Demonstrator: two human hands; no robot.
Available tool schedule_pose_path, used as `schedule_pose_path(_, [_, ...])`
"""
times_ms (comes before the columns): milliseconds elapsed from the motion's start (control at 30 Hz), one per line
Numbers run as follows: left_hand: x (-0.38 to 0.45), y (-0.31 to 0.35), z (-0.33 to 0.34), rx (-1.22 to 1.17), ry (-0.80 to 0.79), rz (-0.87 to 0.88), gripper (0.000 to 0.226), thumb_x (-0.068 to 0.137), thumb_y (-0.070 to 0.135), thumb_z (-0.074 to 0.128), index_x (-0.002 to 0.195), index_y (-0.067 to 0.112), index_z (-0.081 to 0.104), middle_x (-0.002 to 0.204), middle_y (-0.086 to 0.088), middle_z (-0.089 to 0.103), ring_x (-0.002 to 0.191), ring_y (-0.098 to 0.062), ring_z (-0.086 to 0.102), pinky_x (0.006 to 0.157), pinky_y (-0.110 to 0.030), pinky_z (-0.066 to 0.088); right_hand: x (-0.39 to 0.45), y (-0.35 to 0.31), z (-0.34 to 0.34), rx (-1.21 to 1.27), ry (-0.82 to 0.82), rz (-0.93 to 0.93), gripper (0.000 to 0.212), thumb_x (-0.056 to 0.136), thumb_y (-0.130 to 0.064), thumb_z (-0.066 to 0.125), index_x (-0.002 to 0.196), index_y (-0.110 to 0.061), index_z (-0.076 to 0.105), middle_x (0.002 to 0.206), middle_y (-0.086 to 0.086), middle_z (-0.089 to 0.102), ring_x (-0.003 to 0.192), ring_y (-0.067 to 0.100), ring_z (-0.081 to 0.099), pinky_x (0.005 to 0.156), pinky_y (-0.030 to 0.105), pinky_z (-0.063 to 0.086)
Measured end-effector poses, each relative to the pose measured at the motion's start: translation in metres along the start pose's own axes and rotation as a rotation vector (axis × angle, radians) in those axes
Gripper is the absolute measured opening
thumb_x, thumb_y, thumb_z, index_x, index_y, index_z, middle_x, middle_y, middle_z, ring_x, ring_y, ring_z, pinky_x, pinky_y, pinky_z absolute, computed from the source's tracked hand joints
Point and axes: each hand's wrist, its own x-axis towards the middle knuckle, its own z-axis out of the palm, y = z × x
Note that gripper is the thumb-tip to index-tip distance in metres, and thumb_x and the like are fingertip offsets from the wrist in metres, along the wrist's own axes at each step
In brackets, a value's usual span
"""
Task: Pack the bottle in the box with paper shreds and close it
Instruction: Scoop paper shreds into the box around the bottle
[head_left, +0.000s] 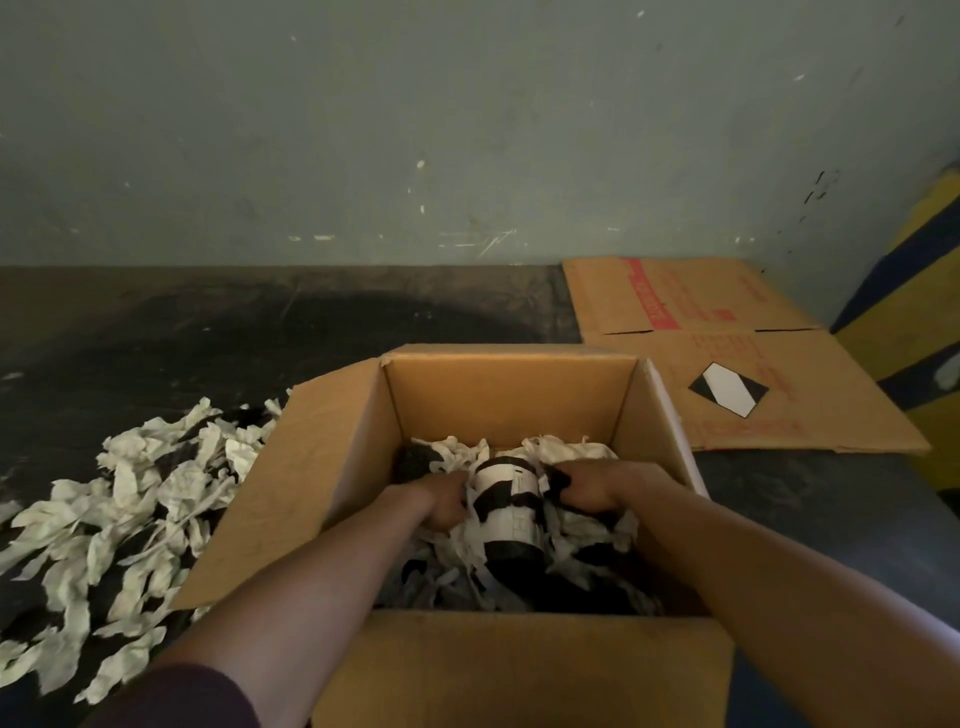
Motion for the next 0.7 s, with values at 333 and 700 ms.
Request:
schedule_pose_path(333, [-0.031,-0.011,0.026,0.300,-0.206,-0.096,0.057,0.103,0.038,0.039,0.154,0.016,0.028,0.159,-0.007,0.030,0.144,-0.028,0.032,0.114,-0.042,0.032,-0.059,-0.018,0.024,-0.348,-0.418,0.111,0.054,0.098,-0.036,0.047,0.150,-0.024,0.039,0.152,0.005,0.041,0.137,0.027,0.041,0.107,0.041,0.039])
schedule_pose_path(700, [-0.109,0.006,-0.028,-0.189,0.496,0.127,0.039,0.099,0.020,0.047,0.138,0.024,0.054,0.138,-0.002,0.057,0.121,-0.019,0.057,0.100,-0.037,0.049,-0.091,-0.055,-0.031,0.005,0.247,0.039,0.036,0.100,-0.032,0.045,0.132,-0.020,0.056,0.128,0.005,0.061,0.108,0.022,0.060,0.088,0.035,0.051])
